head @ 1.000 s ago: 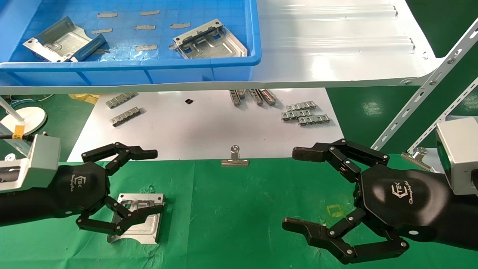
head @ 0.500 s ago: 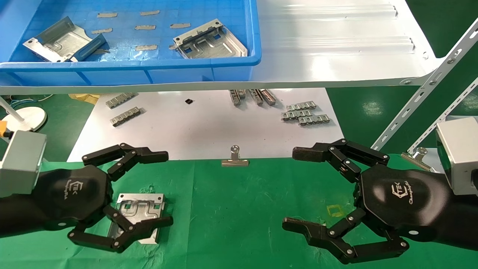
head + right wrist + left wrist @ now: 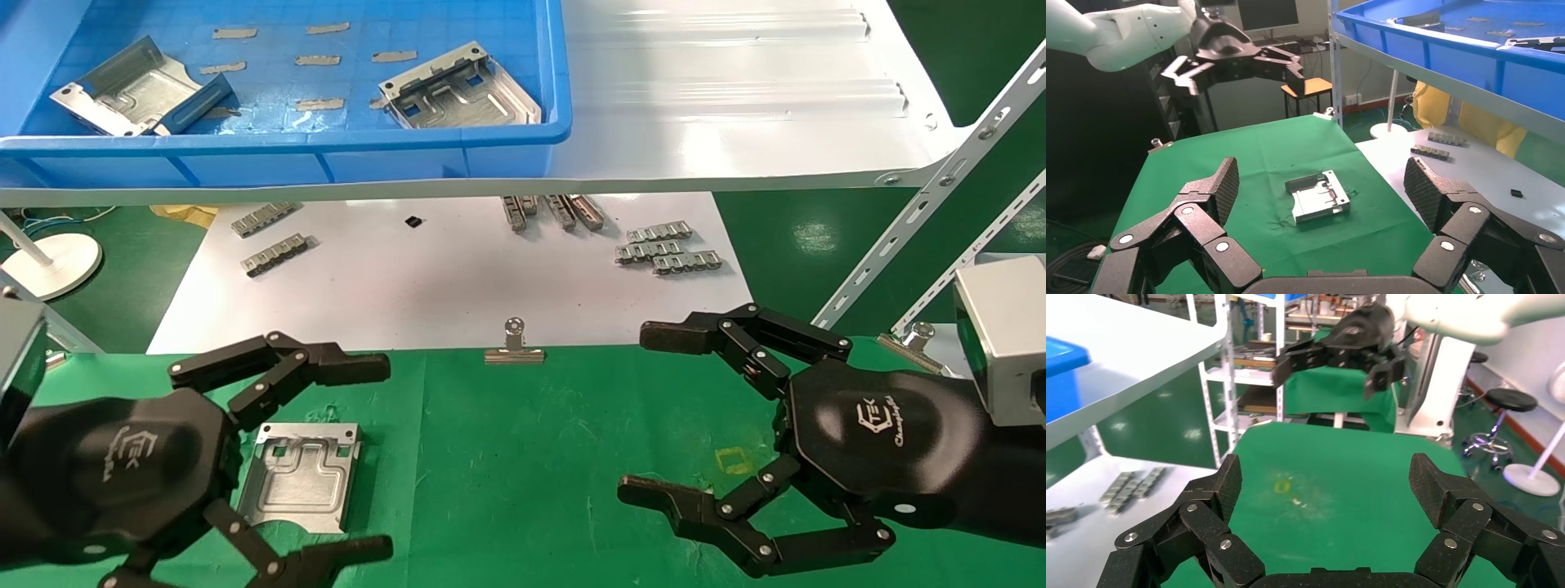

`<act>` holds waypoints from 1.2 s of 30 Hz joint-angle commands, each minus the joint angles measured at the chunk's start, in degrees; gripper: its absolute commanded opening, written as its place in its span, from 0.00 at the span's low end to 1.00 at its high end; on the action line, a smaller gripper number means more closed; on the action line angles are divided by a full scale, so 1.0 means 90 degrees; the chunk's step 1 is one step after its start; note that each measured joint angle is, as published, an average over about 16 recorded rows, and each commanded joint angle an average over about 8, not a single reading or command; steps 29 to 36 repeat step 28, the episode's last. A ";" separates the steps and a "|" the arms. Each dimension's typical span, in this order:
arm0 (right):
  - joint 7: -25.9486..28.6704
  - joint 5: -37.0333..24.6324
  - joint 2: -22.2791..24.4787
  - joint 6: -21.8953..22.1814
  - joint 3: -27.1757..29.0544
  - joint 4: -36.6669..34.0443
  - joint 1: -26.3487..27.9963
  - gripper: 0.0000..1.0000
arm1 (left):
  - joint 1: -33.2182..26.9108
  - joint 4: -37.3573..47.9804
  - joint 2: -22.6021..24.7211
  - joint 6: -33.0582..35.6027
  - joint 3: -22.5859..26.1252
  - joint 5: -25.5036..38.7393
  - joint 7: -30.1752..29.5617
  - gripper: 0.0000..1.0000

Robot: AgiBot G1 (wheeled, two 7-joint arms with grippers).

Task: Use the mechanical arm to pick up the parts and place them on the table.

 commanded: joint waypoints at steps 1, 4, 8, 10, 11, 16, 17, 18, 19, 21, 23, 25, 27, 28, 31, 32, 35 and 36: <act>0.0000 0.0000 0.0000 0.0000 0.0000 -0.0001 0.0000 1.00 | 0.0093 -0.0186 -0.0018 -0.0018 -0.0118 -0.0027 -0.0143 1.00; 0.0000 0.0001 0.0000 0.0001 0.0000 -0.0001 -0.0001 1.00 | 0.0137 -0.0269 -0.0027 -0.0027 -0.0173 -0.0044 -0.0186 1.00; 0.0000 0.0001 0.0000 0.0002 0.0000 -0.0001 -0.0001 1.00 | 0.0123 -0.0230 -0.0027 -0.0030 -0.0152 -0.0047 -0.0156 1.00; 0.0000 0.0001 0.0000 0.0002 0.0000 -0.0001 -0.0001 1.00 | 0.0111 -0.0204 -0.0026 -0.0029 -0.0134 -0.0045 -0.0144 1.00; 0.0000 0.0001 0.0000 0.0002 0.0000 -0.0001 -0.0001 1.00 | 0.0105 -0.0193 -0.0025 -0.0028 -0.0127 -0.0044 -0.0139 1.00; 0.0000 0.0001 0.0000 0.0002 0.0000 -0.0001 -0.0001 1.00 | 0.0081 -0.0148 -0.0019 -0.0023 -0.0096 -0.0035 -0.0117 1.00; 0.0000 0.0001 0.0000 0.0002 0.0000 -0.0001 -0.0001 1.00 | 0.0077 -0.0142 -0.0018 -0.0023 -0.0091 -0.0033 -0.0114 1.00; 0.0000 0.0001 0.0000 0.0002 0.0000 -0.0001 -0.0001 1.00 | 0.0073 -0.0135 -0.0017 -0.0022 -0.0087 -0.0031 -0.0111 1.00; 0.0000 0.0001 0.0000 0.0001 0.0000 -0.0001 -0.0001 1.00 | 0.0070 -0.0129 -0.0017 -0.0021 -0.0083 -0.0029 -0.0108 1.00; 0.0000 0.0001 0.0000 0.0001 0.0000 -0.0001 -0.0001 1.00 | 0.0064 -0.0119 -0.0016 -0.0020 -0.0076 -0.0026 -0.0104 1.00; 0.0000 0.0001 0.0000 0.0001 0.0000 -0.0001 -0.0001 1.00 | 0.0059 -0.0110 -0.0015 -0.0020 -0.0070 -0.0023 -0.0100 1.00; 0.0000 0.0001 0.0000 0.0001 0.0000 -0.0001 -0.0001 1.00 | 0.0054 -0.0101 -0.0014 -0.0019 -0.0064 -0.0020 -0.0096 1.00; 0.0000 0.0001 0.0000 0.0001 0.0000 -0.0001 -0.0001 1.00 | 0.0052 -0.0097 -0.0014 -0.0018 -0.0062 -0.0019 -0.0093 1.00; 0.0000 0.0001 0.0000 0.0001 0.0000 -0.0001 -0.0001 1.00 | 0.0051 -0.0096 -0.0013 -0.0018 -0.0061 -0.0019 -0.0092 1.00; 0.0000 0.0001 0.0000 0.0001 0.0000 -0.0001 -0.0001 1.00 | 0.0051 -0.0096 -0.0013 -0.0018 -0.0061 -0.0019 -0.0092 1.00; 0.0000 0.0001 0.0000 0.0001 0.0000 -0.0001 -0.0001 1.00 | 0.0051 -0.0096 -0.0013 -0.0018 -0.0061 -0.0019 -0.0092 1.00; 0.0000 0.0001 0.0000 0.0001 0.0000 -0.0001 -0.0001 1.00 | 0.0051 -0.0096 -0.0013 -0.0018 -0.0061 -0.0019 -0.0092 1.00; 0.0000 0.0001 0.0000 0.0001 0.0000 -0.0001 -0.0001 1.00 | 0.0051 -0.0096 -0.0013 -0.0018 -0.0061 -0.0019 -0.0092 1.00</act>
